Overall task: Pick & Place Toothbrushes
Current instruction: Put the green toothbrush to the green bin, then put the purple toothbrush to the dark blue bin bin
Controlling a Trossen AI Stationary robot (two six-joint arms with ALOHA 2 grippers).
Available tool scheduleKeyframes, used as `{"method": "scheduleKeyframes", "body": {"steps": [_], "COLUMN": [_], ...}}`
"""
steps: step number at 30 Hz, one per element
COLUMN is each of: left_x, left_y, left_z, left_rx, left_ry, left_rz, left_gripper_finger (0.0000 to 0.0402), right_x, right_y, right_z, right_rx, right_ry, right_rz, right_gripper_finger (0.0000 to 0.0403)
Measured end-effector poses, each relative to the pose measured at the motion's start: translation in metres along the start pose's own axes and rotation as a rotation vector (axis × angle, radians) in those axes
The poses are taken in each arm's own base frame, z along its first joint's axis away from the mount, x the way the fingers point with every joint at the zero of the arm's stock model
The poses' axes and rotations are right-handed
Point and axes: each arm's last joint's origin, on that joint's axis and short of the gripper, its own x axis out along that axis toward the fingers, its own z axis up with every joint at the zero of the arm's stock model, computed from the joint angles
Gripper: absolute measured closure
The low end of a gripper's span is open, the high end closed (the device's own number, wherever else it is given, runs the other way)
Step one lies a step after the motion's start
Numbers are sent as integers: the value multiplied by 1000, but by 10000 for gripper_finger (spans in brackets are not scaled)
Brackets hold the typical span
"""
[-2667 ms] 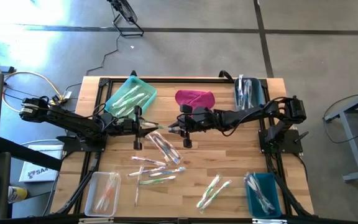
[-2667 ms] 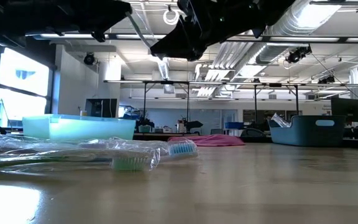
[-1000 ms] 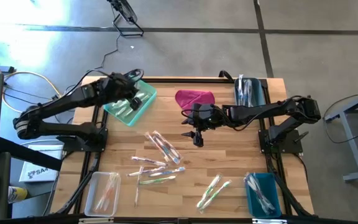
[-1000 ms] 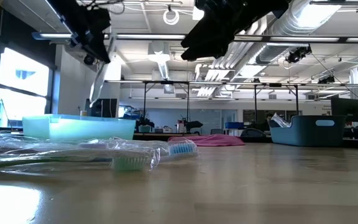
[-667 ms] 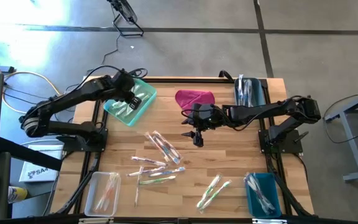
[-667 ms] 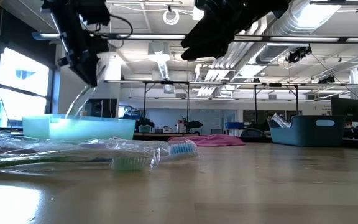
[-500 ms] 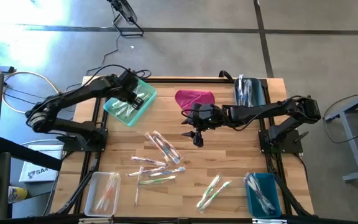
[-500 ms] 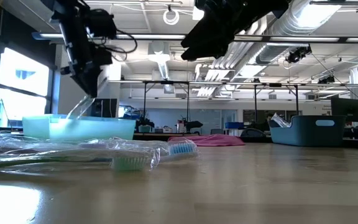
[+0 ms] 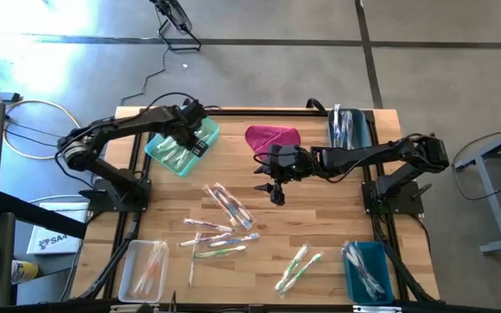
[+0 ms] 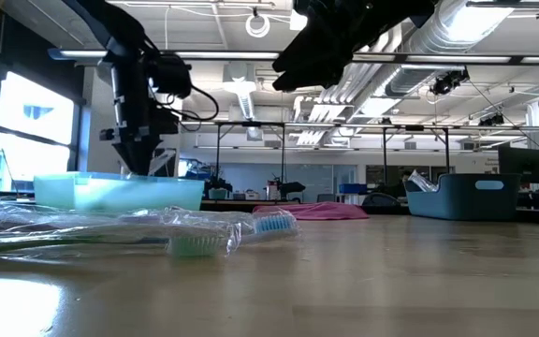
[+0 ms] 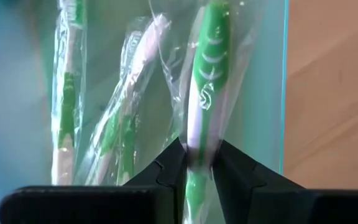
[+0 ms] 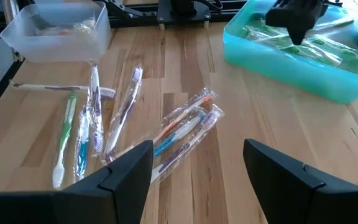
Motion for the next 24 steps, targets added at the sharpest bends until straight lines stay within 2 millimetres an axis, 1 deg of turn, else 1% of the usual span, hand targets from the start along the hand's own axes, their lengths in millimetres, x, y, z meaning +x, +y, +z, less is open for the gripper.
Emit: {"method": "scheduleKeyframes", "body": {"steps": [7,20,22,24], "left_x": [3,3,3,3], "left_y": [-1,-2,-2,-3], "left_z": [7,10,11,11], "left_rx": [25,21,49,115], "left_ry": [-56,-91,-100,-104], "left_rz": [10,3,3,5], "left_gripper_finger": [328,325,325,325], "right_x": [0,0,0,0], "right_y": [0,0,0,0], "right_z": [0,0,0,0], "right_rx": [0,-2,-2,-2], "right_ry": [0,1,1,1], "right_rz": [0,0,0,0], "right_gripper_finger": [160,160,160,160]}}
